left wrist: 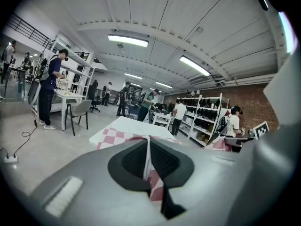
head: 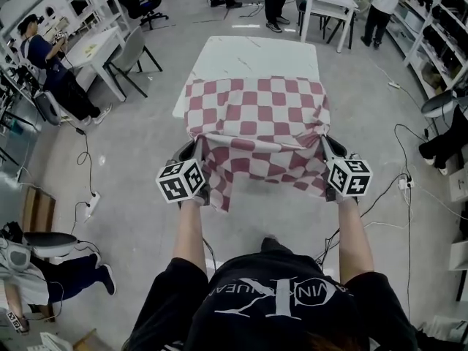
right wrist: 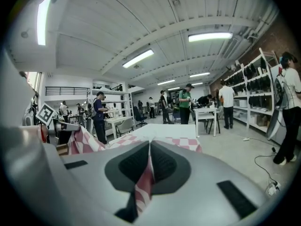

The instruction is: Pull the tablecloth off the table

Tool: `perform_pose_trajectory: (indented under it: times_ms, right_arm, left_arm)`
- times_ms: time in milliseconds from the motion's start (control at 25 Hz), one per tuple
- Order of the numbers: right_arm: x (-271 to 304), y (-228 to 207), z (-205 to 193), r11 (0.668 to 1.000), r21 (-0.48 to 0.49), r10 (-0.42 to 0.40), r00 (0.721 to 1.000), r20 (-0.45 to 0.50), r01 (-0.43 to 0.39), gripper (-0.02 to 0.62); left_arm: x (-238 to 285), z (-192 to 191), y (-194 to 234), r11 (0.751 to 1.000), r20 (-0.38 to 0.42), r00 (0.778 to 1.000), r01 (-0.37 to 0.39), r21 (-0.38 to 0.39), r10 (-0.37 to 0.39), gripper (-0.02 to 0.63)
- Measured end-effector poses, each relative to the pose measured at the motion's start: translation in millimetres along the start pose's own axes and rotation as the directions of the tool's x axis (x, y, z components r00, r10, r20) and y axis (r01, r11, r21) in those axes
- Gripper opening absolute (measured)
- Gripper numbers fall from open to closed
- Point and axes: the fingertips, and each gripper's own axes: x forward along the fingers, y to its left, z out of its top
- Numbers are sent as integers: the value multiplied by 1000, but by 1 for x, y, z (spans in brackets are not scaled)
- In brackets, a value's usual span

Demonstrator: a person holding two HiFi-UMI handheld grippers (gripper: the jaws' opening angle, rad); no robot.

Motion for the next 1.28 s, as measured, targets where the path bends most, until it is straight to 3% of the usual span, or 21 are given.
perform_pose_trajectory:
  times_ms: [600, 960, 1280]
  right_arm:
    - [-18, 14, 18, 999, 22, -41, 999, -12, 41, 15]
    - [-77, 60, -11, 999, 19, -41, 999, 19, 41, 15]
    - [-107, 63, -16, 999, 24, -38, 999, 28, 38, 15]
  left_arm:
    - [-24, 18, 8, 1000, -17, 1000, 3, -13, -4, 11]
    - [-100, -15, 12, 1000, 7, 1000, 5, -9, -5, 11]
    - [-124, -20, -5, 1000, 19, 1000, 4, -3, -4, 11]
